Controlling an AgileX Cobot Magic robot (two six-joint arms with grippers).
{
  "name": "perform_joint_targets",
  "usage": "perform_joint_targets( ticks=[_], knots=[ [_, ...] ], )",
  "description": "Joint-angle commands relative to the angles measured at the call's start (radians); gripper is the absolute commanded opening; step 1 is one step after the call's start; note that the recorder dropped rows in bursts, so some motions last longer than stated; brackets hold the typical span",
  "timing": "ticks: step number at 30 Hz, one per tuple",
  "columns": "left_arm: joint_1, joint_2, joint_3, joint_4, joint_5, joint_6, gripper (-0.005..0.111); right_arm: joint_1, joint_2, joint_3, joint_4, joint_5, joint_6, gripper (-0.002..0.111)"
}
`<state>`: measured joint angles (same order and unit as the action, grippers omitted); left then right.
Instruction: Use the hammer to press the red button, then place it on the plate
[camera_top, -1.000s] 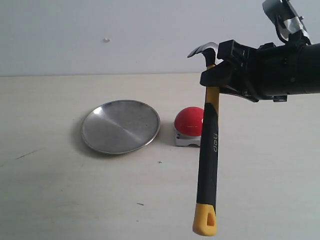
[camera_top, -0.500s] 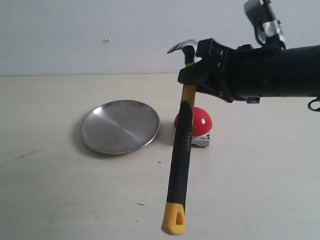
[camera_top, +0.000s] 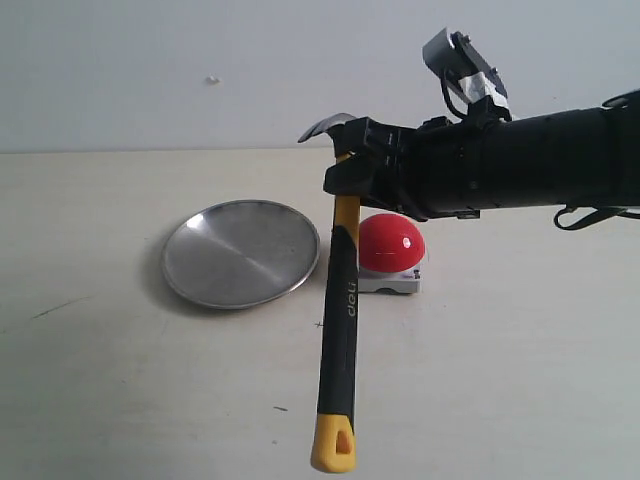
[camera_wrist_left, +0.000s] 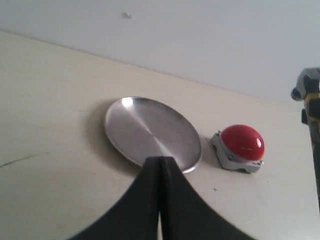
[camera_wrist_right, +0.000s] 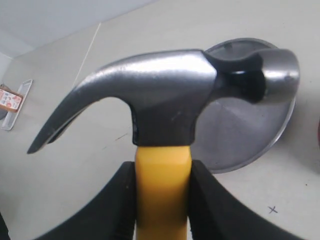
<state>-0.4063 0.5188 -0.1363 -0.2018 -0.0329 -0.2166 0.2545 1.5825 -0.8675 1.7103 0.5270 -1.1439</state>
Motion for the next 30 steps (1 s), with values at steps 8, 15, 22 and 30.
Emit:
perform_joint_targets(
  ticks=[8,15,22,30],
  knots=[
    [-0.168,0.539,-0.368,-0.016,0.31,0.261,0.0,0.002,-0.006,-0.058,0.034,-0.01,-0.031,0.0],
    [-0.073,0.805,-0.543,-0.4,0.603,0.761,0.0,0.002,0.024,-0.065,0.034,-0.028,-0.041,0.0],
    [0.146,0.981,-0.502,-1.416,0.983,1.74,0.0,0.002,0.039,-0.068,0.034,-0.065,-0.041,0.0],
    [0.146,1.085,-0.497,-1.543,1.013,1.939,0.038,0.002,0.071,-0.092,0.034,-0.142,0.051,0.0]
  ],
)
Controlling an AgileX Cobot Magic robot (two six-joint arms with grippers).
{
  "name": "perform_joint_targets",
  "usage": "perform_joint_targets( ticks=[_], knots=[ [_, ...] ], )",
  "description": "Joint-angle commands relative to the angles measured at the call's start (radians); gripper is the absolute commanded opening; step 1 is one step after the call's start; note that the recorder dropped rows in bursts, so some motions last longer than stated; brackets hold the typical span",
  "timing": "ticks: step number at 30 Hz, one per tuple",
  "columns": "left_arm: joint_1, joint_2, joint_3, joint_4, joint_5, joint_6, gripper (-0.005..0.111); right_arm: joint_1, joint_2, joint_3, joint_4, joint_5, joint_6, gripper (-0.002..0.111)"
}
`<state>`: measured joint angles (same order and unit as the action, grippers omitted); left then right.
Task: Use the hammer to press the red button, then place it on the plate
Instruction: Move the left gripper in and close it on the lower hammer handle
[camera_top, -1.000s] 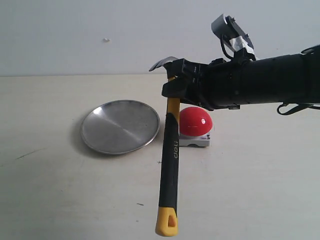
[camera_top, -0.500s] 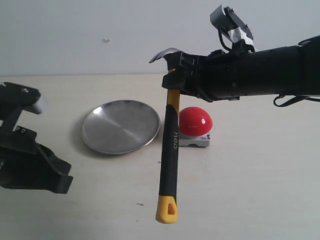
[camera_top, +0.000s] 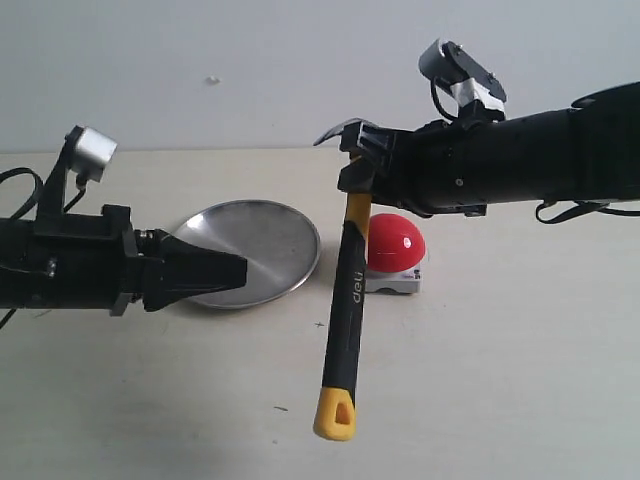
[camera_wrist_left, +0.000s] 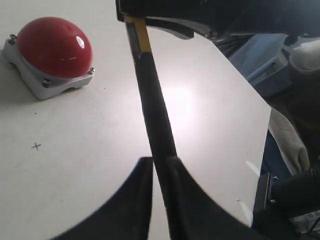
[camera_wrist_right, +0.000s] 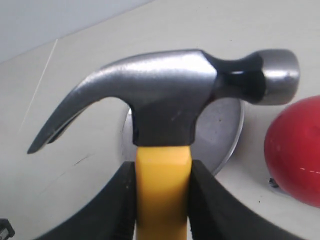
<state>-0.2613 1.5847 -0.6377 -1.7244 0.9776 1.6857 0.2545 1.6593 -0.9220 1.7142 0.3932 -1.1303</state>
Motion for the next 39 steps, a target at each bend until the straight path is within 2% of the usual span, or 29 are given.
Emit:
perform_joint_targets(
  ticks=[1,2,3,6,9,12,19,39],
  knots=[
    [0.001,0.022,0.005,-0.018,0.003,0.039,0.052,0.002,-0.006,-0.044,0.03,-0.011,0.052,0.0],
    [0.001,0.022,0.005,-0.015,0.003,0.039,0.061,0.002,-0.006,-0.052,0.03,-0.024,0.062,0.0],
    [0.001,0.022,0.005,-0.015,0.003,0.039,0.065,0.007,-0.006,-0.053,0.03,-0.041,0.066,0.0],
    [0.001,0.022,0.005,-0.011,-0.002,0.039,0.069,0.049,-0.003,-0.066,0.03,-0.144,0.085,0.0],
    [0.001,0.022,0.003,0.014,-0.034,0.055,0.069,0.082,0.019,-0.102,0.03,-0.167,0.104,0.0],
    [0.001,0.022,0.003,0.024,-0.044,0.095,0.069,0.082,0.037,-0.124,0.03,-0.109,0.131,0.0],
    [-0.023,0.041,-0.016,0.0,-0.08,0.159,0.069,0.082,0.042,-0.124,0.03,-0.109,0.129,0.0],
    [-0.215,0.297,-0.226,0.043,-0.153,0.081,0.069,0.082,0.052,-0.124,0.03,-0.11,0.104,0.0]
  ],
)
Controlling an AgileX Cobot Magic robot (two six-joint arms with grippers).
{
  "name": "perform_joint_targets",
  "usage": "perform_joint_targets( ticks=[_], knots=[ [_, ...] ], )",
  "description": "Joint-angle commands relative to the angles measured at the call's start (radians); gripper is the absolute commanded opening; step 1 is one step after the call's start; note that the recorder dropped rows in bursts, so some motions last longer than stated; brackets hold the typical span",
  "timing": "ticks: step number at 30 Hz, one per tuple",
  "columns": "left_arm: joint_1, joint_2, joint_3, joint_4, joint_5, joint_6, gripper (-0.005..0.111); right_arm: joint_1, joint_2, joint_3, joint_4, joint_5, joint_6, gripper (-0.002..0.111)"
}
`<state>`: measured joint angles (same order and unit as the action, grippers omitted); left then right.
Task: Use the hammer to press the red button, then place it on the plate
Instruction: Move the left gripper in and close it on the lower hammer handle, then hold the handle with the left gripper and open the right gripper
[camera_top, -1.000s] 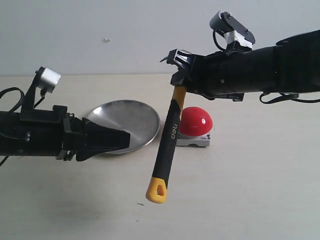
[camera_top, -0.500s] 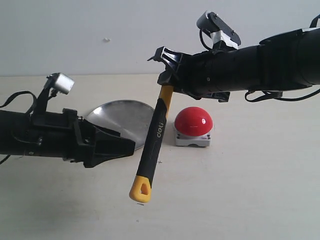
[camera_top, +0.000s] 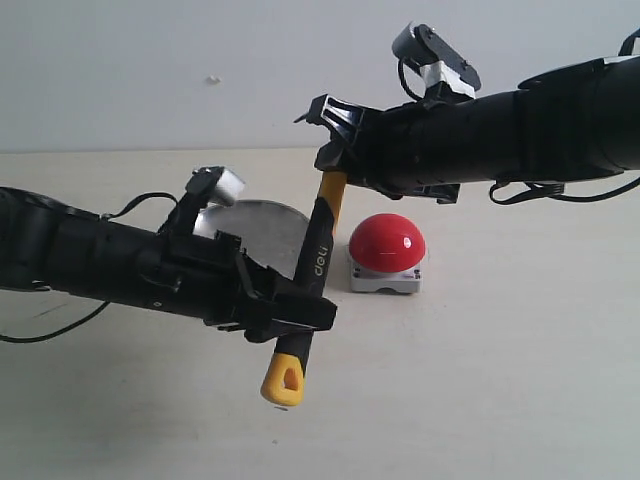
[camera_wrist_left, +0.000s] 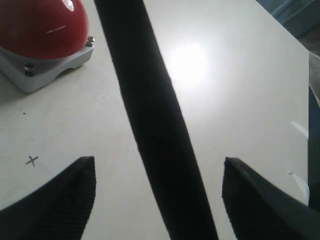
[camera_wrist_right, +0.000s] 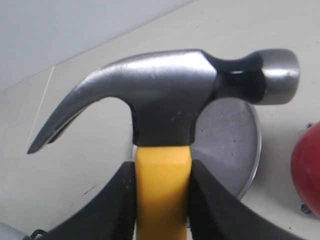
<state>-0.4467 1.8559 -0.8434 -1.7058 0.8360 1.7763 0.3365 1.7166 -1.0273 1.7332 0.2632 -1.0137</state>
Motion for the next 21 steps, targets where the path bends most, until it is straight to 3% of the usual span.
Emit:
perform_joint_targets(
  ticks=[1,21],
  knots=[
    [-0.029,0.03,-0.02,0.024,-0.023,-0.009,0.069,0.0,-0.005,-0.019,0.011,0.02,-0.013,0.0],
    [-0.054,0.041,-0.049,0.011,-0.043,-0.051,0.069,0.0,-0.005,-0.019,0.011,0.02,-0.017,0.0]
  ],
)
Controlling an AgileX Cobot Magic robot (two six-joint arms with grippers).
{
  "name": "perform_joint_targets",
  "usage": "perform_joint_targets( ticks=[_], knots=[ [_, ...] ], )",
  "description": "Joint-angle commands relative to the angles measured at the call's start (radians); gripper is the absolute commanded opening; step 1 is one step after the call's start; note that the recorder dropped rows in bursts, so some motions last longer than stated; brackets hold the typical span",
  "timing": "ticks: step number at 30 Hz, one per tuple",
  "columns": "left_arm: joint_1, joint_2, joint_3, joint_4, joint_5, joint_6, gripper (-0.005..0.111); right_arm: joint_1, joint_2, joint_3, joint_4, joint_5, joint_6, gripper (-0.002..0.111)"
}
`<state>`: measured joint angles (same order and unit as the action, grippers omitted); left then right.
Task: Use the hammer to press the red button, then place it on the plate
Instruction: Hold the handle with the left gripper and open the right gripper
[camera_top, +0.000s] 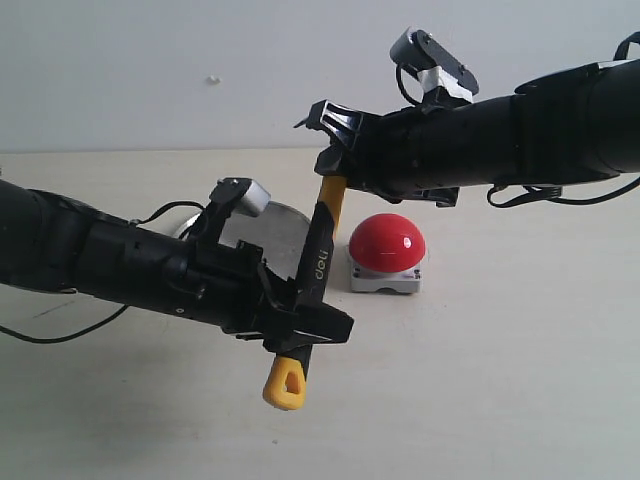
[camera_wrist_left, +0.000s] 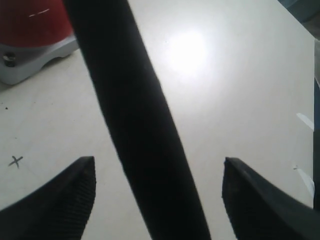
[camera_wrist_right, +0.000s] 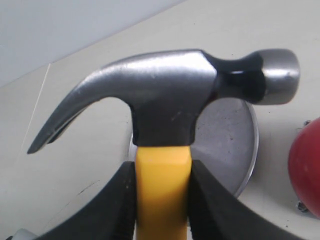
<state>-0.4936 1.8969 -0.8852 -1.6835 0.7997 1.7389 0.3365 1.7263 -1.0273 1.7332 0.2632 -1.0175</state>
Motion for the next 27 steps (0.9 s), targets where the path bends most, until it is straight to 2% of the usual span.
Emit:
perform_joint_targets(
  ticks=[1,3,4,10,12,22,25,27],
  knots=[
    [-0.007,0.0,-0.007,-0.011,-0.011,-0.016,0.069,0.0,-0.014,-0.019,0.011,0.02,-0.014,0.0],
    [-0.007,0.0,-0.007,-0.011,-0.023,-0.026,0.064,0.0,-0.014,-0.019,0.011,0.021,-0.013,0.0],
    [-0.007,0.0,-0.007,-0.009,-0.026,-0.032,0.058,0.0,-0.014,-0.019,0.011,0.021,-0.013,0.0],
    [-0.007,0.0,-0.009,0.0,-0.022,-0.043,0.009,0.0,-0.014,-0.019,0.011,0.019,-0.017,0.0],
    [-0.007,0.0,-0.009,-0.005,-0.022,-0.043,0.0,0.0,-0.014,-0.019,0.011,0.022,-0.017,0.0],
    [-0.005,0.0,-0.009,-0.01,-0.022,-0.034,0.0,0.0,-0.014,-0.019,0.011,0.02,-0.022,0.0],
    [-0.005,0.0,-0.009,-0.01,-0.022,-0.034,0.0,0.0,-0.014,-0.019,0.011,0.018,-0.022,0.008],
    [-0.005,0.0,-0.011,-0.01,-0.022,-0.034,0.0,0.0,-0.014,-0.019,0.011,0.018,-0.022,0.017]
  ],
)
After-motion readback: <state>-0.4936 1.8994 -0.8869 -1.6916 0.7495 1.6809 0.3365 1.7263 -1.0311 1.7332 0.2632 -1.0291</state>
